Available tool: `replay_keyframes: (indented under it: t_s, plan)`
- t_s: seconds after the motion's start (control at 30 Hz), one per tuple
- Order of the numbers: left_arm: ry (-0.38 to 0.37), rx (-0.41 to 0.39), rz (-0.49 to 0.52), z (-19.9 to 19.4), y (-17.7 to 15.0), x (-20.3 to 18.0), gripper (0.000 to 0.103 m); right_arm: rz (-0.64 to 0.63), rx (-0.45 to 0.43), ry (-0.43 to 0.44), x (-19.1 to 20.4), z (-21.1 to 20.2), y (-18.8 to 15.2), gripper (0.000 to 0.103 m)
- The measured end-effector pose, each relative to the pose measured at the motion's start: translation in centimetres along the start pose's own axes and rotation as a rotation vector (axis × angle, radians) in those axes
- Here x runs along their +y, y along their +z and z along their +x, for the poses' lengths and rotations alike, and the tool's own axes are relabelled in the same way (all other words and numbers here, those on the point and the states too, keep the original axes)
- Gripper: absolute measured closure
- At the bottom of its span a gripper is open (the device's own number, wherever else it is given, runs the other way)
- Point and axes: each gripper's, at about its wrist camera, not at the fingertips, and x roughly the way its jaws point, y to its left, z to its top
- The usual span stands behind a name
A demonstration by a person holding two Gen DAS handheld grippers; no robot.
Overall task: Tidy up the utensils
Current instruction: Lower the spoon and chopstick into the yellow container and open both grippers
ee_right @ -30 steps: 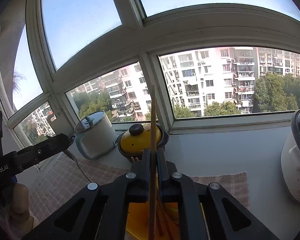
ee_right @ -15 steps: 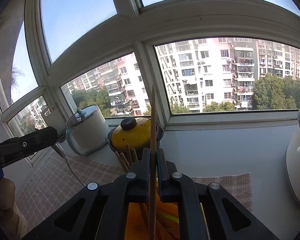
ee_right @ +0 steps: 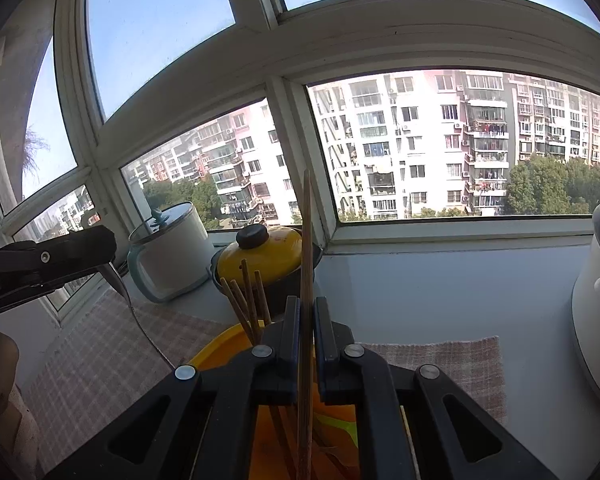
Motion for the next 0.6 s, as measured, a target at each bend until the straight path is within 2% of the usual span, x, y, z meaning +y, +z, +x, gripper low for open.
replay_keyframes:
  t_s: [0.6]
  plan:
    - [-0.018,0.064,-0.012,0.5,-1.2,0.2,0.070,0.020,0.025,-0.016,-0.7,-1.6,-1.2,0.096]
